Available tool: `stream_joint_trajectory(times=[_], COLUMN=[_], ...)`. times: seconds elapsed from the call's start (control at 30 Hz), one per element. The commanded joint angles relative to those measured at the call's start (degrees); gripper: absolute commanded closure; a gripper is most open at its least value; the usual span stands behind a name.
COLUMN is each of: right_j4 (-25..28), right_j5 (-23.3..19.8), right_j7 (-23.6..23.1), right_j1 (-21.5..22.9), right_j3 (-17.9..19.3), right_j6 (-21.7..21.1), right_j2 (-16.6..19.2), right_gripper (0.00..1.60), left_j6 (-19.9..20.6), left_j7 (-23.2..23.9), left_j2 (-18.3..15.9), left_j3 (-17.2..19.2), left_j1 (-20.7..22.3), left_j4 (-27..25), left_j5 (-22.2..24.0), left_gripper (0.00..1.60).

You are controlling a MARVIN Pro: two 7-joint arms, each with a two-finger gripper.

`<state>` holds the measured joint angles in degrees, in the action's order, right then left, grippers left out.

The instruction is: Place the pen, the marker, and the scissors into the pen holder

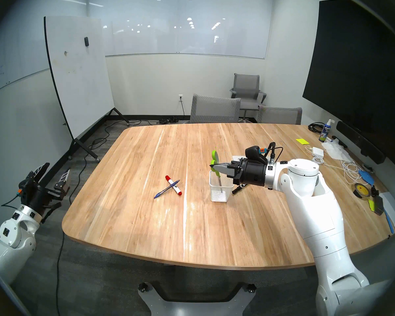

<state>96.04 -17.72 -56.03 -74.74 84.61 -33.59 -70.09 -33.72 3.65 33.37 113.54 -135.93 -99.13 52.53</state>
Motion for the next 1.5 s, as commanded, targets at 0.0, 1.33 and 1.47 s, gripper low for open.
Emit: stream_joint_trajectory(times=[0.0,1.33,1.47], right_j4=[-0.6,-2.4,-2.3], right_j5=[-0.3,1.6,1.5], right_j7=[-0.2,1.0,1.2], right_j1=[0.0,-1.3,-1.3], right_j3=[0.2,-0.6,-0.6], right_j6=[1.7,3.0,2.9], right_j2=[-0.6,-0.6,-0.7], right_gripper=[1.60,0.42,0.00], left_j6=[-0.1,-0.1,-0.1], left_j7=[0.0,0.0,0.0], left_j2=[0.1,0.0,0.0], left_j3=[0.9,0.9,0.9], left_j1=[-0.1,-0.1,-0.1], left_j4=[-0.3,-0.3,-0.3], left_j5=[0.1,0.1,0.1], left_gripper=[0.00,0.00,0.00])
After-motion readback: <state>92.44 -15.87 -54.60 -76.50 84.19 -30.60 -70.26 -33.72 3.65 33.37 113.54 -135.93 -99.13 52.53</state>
